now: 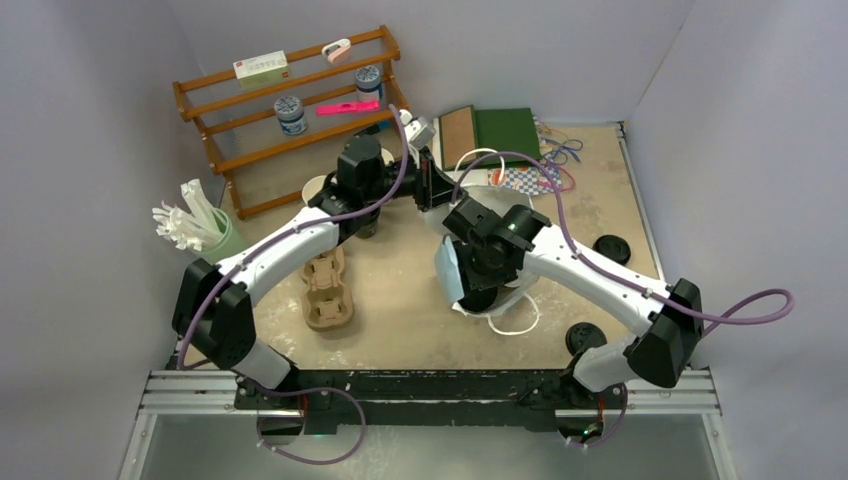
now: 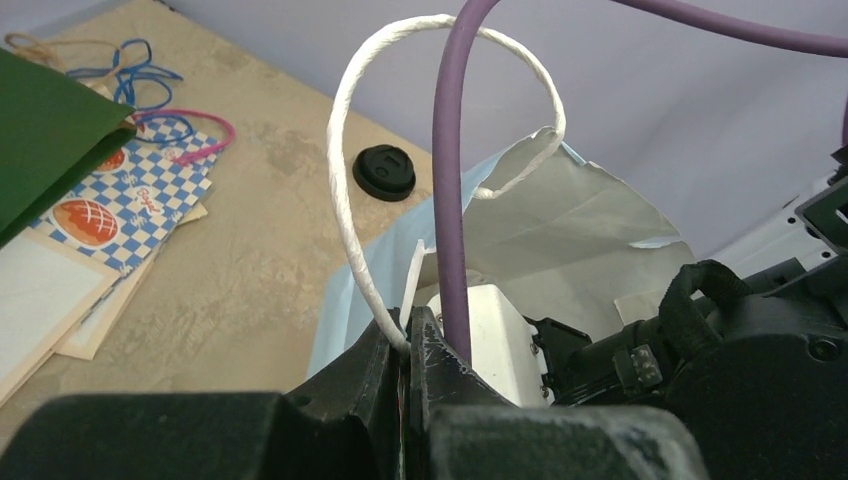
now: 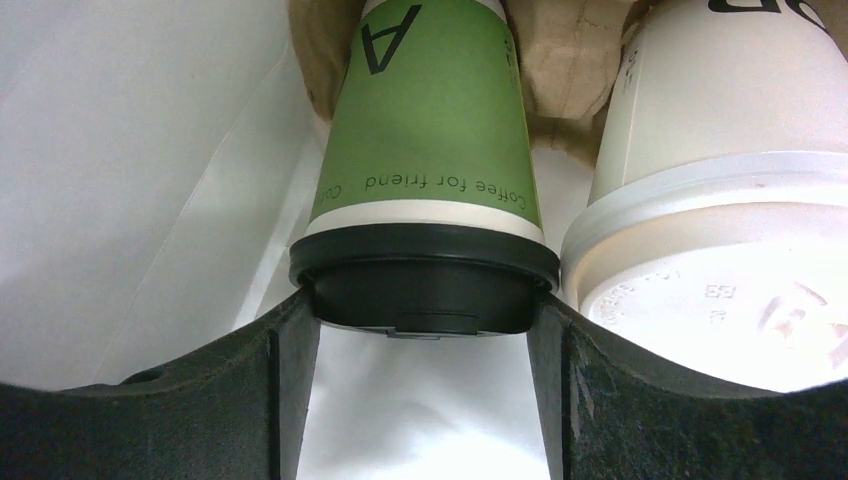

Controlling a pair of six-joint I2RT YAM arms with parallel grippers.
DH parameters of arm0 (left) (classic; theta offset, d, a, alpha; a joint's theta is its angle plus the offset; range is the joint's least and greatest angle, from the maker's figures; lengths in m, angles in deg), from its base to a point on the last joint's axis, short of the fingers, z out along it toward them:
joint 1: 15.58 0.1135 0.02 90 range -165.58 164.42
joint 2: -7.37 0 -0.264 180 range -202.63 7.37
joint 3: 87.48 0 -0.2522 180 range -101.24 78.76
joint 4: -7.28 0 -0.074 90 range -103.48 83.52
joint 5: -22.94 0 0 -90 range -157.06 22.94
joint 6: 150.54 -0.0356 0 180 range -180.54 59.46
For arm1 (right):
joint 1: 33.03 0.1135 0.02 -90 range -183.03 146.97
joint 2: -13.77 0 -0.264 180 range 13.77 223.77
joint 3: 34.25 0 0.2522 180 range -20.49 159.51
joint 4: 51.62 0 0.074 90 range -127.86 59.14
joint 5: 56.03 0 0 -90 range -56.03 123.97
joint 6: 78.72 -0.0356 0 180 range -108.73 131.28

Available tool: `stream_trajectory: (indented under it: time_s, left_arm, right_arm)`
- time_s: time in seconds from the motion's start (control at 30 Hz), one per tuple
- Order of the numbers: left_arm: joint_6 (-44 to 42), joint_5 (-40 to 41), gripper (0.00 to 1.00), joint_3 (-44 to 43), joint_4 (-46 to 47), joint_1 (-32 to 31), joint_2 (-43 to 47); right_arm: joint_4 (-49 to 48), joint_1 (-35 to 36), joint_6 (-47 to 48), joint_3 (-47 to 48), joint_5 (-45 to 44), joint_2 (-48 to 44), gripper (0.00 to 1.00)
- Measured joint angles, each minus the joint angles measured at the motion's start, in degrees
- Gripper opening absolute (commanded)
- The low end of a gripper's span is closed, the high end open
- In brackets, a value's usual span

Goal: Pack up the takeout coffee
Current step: Place the coffee cup on the cup tray.

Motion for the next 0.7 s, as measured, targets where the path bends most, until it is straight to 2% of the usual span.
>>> stream_trajectory:
  time_s: [0.17, 0.33, 0.47, 0.7]
  left_arm:
    - [1.3, 0.9, 0.00, -3.2, -3.6, 0.0, -4.2]
    - [1.7, 5.9, 0.00, -3.4, -5.8, 0.2, -6.7]
    - [2.4, 8.3, 0.00, -4.5, -6.3, 0.8, -9.8]
    - [2.8, 10.8, 0.00, -5.7, -7.2, 1.0, -11.5]
  right_arm:
    - [1.3, -4.0, 0.9, 0.2, 5.4, 1.9, 0.00]
    - [3.7, -8.7, 4.8, 2.7, 11.7, 7.1, 0.00]
    - [6.7, -10.9, 5.9, 6.2, 14.0, 12.1, 0.00]
    - [8.7, -12.0, 5.9, 8.9, 15.3, 15.4, 0.00]
